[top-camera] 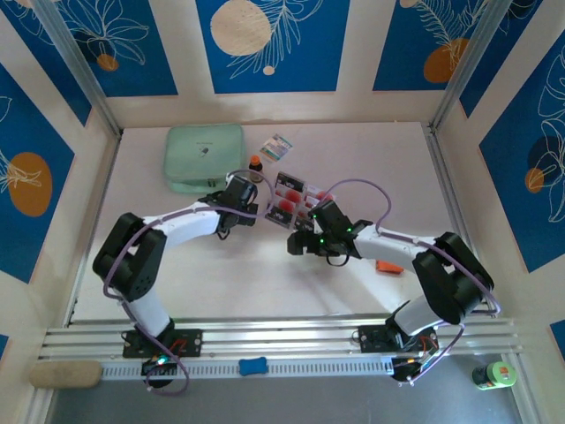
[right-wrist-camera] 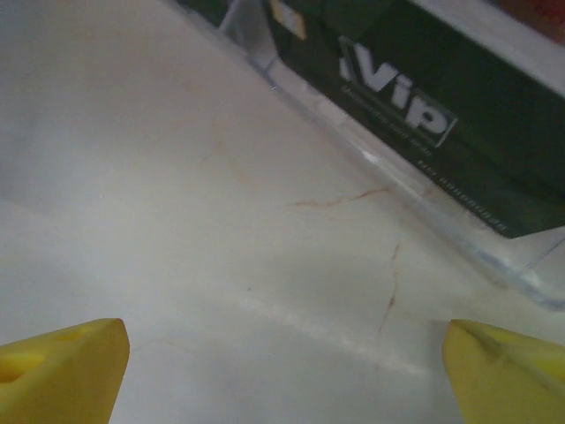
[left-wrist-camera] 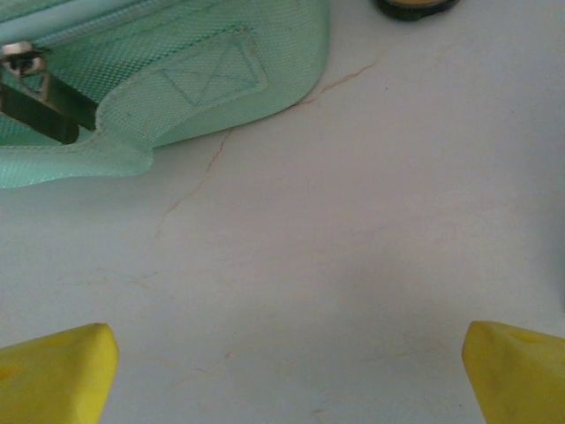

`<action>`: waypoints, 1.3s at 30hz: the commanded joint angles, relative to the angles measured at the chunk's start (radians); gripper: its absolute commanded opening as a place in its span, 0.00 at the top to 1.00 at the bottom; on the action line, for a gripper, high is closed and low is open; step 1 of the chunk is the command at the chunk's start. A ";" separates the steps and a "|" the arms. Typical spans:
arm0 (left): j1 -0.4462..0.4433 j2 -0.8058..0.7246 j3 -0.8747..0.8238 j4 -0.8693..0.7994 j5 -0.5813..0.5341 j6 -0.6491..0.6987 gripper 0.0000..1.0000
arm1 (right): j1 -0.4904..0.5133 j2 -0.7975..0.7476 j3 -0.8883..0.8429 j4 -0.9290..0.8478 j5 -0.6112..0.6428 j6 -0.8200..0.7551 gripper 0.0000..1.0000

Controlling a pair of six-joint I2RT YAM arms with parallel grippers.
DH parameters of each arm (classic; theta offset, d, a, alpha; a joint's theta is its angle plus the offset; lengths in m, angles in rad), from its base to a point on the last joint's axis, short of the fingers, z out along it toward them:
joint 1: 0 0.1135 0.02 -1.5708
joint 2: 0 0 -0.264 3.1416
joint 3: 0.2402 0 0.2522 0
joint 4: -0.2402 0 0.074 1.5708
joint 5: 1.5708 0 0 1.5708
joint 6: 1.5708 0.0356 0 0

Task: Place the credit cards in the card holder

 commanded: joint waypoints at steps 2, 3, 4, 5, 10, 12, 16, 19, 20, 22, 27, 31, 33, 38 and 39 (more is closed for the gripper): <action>-0.025 0.048 0.059 -0.035 -0.026 0.037 0.00 | -0.020 0.015 0.032 0.024 -0.013 -0.001 0.08; -0.029 0.059 0.066 -0.035 -0.026 0.043 0.00 | -0.022 0.017 0.034 0.026 -0.015 0.000 0.08; -0.034 0.071 0.075 -0.037 -0.025 0.047 0.00 | -0.024 0.017 0.033 0.027 -0.016 0.000 0.08; -0.040 0.083 0.084 -0.040 -0.025 0.049 0.00 | -0.026 0.017 0.035 0.026 -0.016 0.000 0.08; -0.062 0.130 0.115 -0.039 -0.028 0.045 0.00 | -0.032 0.024 0.035 0.030 -0.018 0.003 0.08; -0.068 0.148 0.129 -0.040 -0.035 0.044 0.00 | -0.036 0.029 0.037 0.032 -0.017 0.003 0.08; -0.077 0.192 0.169 -0.041 -0.048 0.049 0.00 | -0.051 0.036 0.036 0.038 -0.019 0.008 0.08; -0.079 0.221 0.207 -0.039 -0.052 0.060 0.00 | -0.069 0.043 0.044 0.042 -0.019 0.014 0.08; -0.081 0.230 0.219 -0.035 -0.050 0.065 0.00 | -0.077 0.046 0.048 0.043 -0.021 0.014 0.08; -0.086 0.244 0.244 -0.031 -0.049 0.074 0.00 | -0.094 0.054 0.061 0.037 -0.021 0.014 0.08; -0.099 0.249 0.270 -0.025 -0.040 0.080 0.00 | -0.131 0.069 0.106 0.001 -0.036 0.004 0.08; -0.103 0.174 0.211 -0.001 -0.025 0.054 0.00 | -0.134 -0.024 0.086 -0.071 -0.057 0.013 0.08; -0.104 0.117 0.168 0.003 -0.015 0.025 0.00 | -0.139 -0.099 0.065 -0.129 -0.052 0.044 0.08; -0.111 -0.035 0.057 0.012 0.039 -0.033 0.00 | -0.209 -0.324 0.005 -0.314 -0.011 0.138 0.08; -0.113 -0.059 0.040 0.013 0.055 -0.042 0.00 | -0.233 -0.358 0.001 -0.358 0.002 0.151 0.08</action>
